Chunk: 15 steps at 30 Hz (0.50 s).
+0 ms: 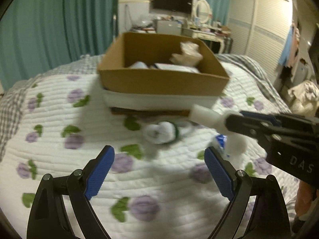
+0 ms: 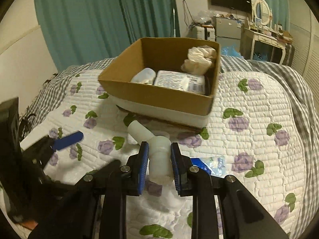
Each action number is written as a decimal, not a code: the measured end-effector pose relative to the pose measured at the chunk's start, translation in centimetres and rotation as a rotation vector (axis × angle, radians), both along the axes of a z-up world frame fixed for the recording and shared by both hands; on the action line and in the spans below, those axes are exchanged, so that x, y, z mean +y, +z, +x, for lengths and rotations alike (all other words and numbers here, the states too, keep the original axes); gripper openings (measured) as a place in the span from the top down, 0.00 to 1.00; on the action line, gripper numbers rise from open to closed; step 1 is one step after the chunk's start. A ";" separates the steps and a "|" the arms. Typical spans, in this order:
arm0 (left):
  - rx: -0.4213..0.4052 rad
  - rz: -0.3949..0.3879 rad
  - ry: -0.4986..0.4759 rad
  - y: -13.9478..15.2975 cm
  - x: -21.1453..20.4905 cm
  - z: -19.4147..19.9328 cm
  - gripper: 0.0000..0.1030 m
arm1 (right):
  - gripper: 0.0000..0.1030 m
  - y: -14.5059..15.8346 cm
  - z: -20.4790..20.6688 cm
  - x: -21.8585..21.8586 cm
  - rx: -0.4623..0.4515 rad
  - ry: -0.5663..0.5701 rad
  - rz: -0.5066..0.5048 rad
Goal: Organize soft objects
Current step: 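Grasp the green-banded white sock with the left tool while the right tool holds its sock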
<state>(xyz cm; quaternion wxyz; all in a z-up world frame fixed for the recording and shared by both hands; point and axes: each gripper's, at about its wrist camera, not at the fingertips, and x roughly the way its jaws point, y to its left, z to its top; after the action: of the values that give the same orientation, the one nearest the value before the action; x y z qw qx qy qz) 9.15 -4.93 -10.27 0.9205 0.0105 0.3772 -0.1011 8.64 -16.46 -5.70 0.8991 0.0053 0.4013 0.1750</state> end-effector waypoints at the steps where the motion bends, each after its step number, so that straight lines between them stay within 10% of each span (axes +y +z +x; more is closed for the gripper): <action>1: 0.000 0.007 -0.004 -0.2 -0.5 0.0 0.10 | 0.78 -0.2 0.2 -0.1 0.007 -0.009 -0.001; 15: 0.088 -0.014 0.016 -4.4 0.3 6.3 0.28 | 0.75 -3.8 3.6 0.2 0.110 -0.038 -0.093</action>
<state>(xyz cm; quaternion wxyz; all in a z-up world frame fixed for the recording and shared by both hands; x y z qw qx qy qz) 15.44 -4.61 -14.72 0.9039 -0.0036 0.4167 -0.0968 12.26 -16.30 -9.47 0.8782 -0.0193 0.4575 0.1383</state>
